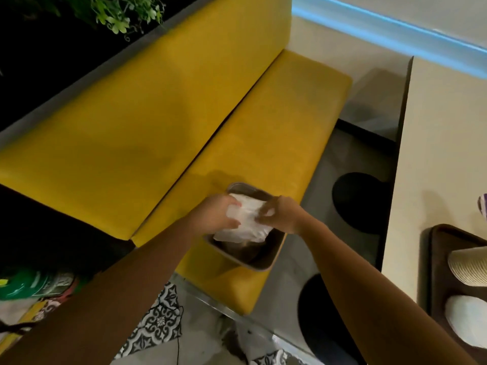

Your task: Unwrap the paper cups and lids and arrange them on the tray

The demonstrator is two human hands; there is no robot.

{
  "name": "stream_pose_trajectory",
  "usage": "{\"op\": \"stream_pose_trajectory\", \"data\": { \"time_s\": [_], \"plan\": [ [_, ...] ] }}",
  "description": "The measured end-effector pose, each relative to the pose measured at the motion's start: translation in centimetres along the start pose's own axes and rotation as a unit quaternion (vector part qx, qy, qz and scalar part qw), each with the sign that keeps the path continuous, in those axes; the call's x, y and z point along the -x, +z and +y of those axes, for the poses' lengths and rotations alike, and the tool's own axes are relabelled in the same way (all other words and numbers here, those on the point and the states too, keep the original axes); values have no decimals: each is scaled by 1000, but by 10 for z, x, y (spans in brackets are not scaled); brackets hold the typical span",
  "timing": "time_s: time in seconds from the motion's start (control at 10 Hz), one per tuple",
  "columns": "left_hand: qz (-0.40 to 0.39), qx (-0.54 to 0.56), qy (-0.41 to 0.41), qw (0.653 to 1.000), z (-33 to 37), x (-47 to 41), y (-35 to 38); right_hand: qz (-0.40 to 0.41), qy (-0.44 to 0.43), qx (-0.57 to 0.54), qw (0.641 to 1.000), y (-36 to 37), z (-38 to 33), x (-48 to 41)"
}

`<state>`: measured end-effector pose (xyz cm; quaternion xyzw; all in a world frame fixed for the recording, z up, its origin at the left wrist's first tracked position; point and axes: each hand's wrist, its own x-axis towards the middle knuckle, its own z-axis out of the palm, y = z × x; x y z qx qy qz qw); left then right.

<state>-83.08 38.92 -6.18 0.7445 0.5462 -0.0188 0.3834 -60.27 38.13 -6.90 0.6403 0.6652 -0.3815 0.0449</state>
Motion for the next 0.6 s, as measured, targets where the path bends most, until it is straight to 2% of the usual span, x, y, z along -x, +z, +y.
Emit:
{"op": "stream_pose_trajectory", "data": {
  "time_s": [0.1,0.2,0.3,0.4,0.5,0.6],
  "plan": [
    [-46,-208,-20,977,18,-8,23,-8,21,35,999,33,2,-16],
    [-23,-361,-53,931,22,-13,41,-27,69,43,996,46,-3,-29],
    [-7,-453,-39,891,18,-22,60,-97,73,115,986,55,-3,-36],
    [-17,-499,-15,866,19,-22,66,-64,-2,288,956,58,-10,-30],
    [-30,-490,-3,871,28,-18,61,-13,-47,276,960,48,-14,-19],
    [15,-391,-23,920,52,-11,45,131,-90,168,973,20,-6,7]
  ]
}}
